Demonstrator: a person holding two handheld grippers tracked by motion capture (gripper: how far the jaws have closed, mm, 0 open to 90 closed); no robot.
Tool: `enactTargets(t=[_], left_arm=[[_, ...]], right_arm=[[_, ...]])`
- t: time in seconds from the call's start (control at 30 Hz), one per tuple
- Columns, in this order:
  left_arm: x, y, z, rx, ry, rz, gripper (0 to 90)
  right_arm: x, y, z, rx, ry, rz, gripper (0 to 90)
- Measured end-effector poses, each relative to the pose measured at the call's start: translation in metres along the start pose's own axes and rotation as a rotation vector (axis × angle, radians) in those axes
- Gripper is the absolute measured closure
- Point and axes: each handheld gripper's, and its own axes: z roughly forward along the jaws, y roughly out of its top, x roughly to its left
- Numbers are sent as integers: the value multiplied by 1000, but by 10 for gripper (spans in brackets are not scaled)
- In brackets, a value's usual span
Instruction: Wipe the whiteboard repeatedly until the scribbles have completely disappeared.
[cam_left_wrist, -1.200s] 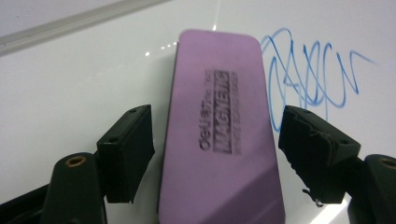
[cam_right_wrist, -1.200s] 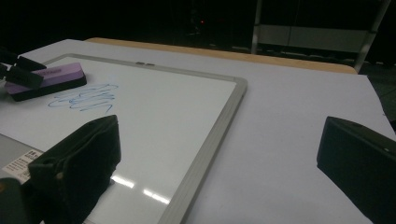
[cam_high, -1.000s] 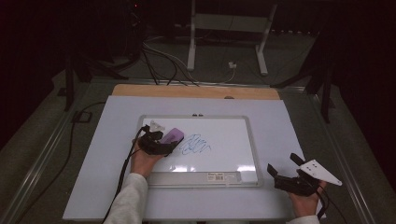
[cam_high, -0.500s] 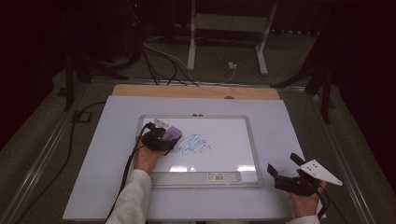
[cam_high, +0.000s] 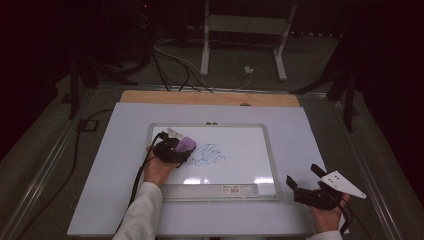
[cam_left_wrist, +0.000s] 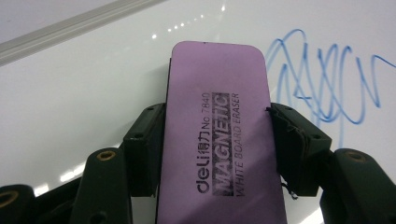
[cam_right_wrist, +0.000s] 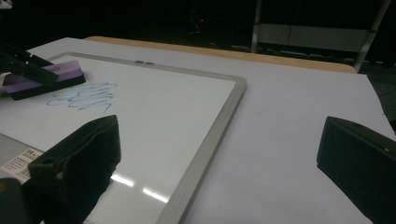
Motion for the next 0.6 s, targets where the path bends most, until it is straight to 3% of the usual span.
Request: enactTargets(t=[0.13,0.27,0.37,0.47,0.57,0.6], left_arm=[[-13,-1,-1,6,-9,50,416],[-21,-2,-2,8,-21,72,416],[-33,-5,-3,10,-65,90,416],[-41,-7,-5,11,-79,117,416],[-41,-6,-5,14,-72,128,417],[-38,-5,-5,16,-40,127,417]], right_arm=[[1,0,0,3,2,-4,1],[0,0,0,1,1,-4,1],[0,0,0,0,2,-2,1],[0,0,0,1,2,-4,1],[0,0,0,2,2,-4,1],[1,0,0,2,2,-4,1]])
